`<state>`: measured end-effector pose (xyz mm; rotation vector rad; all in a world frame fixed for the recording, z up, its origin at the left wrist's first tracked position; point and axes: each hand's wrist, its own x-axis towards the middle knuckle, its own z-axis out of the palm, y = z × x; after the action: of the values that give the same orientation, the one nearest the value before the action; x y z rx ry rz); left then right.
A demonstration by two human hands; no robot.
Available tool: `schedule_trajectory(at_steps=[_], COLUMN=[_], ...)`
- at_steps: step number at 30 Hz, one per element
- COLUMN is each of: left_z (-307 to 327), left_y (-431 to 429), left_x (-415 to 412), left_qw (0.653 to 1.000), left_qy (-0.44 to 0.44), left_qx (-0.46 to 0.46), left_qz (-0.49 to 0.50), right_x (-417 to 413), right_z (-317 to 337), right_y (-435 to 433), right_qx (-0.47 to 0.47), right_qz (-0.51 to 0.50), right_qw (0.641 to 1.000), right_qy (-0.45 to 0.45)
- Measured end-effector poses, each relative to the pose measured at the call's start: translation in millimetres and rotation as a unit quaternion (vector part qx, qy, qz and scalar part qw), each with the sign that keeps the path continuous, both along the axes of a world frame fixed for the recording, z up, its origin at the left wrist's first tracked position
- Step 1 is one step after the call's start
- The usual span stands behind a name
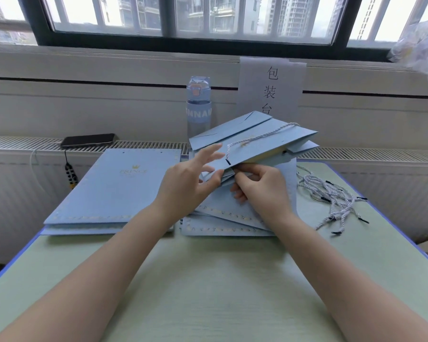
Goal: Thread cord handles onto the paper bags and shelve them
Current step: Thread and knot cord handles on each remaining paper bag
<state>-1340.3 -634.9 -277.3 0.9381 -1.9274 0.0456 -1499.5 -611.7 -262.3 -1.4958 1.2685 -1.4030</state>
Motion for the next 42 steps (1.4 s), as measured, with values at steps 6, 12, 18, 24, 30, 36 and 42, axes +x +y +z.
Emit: schedule_trajectory(at_steps=[6, 12, 18, 24, 30, 36, 42], left_z=[-0.4, 3.1, 4.1, 3.8, 11.3, 12.3, 5.1], left_y=[1.2, 2.4, 4.0, 3.0, -1.7, -1.8, -9.1], left_x=[-3.5, -1.9, -1.3, -2.1, 12.6, 26.2, 33.0], left_qw=[0.998, 1.0, 1.0, 0.997, 0.988, 0.996, 0.993], left_qy=[-0.037, 0.001, 0.006, 0.07, 0.149, 0.084, 0.033], left_qx=[-0.038, -0.011, -0.009, 0.015, 0.0, -0.027, -0.045], left_qz=[0.03, 0.017, 0.013, -0.004, 0.023, 0.011, 0.102], right_x=[-1.6, -2.3, -1.5, -1.6, -17.2, -41.1, -58.5], right_z=[-1.8, 1.3, 3.3, 0.8, 13.7, 13.9, 5.8], right_y=[-1.1, 2.1, 5.4, 2.7, -1.4, -10.8, -28.7], right_qx=[-0.012, -0.019, -0.027, -0.002, -0.036, -0.277, -0.191], right_qz=[-0.007, -0.005, 0.009, -0.013, -0.013, -0.186, -0.143], right_qw=[1.0, 1.0, 1.0, 0.999, 0.997, 0.942, 0.926], right_qy=[0.013, 0.011, -0.003, -0.038, -0.06, -0.033, 0.293])
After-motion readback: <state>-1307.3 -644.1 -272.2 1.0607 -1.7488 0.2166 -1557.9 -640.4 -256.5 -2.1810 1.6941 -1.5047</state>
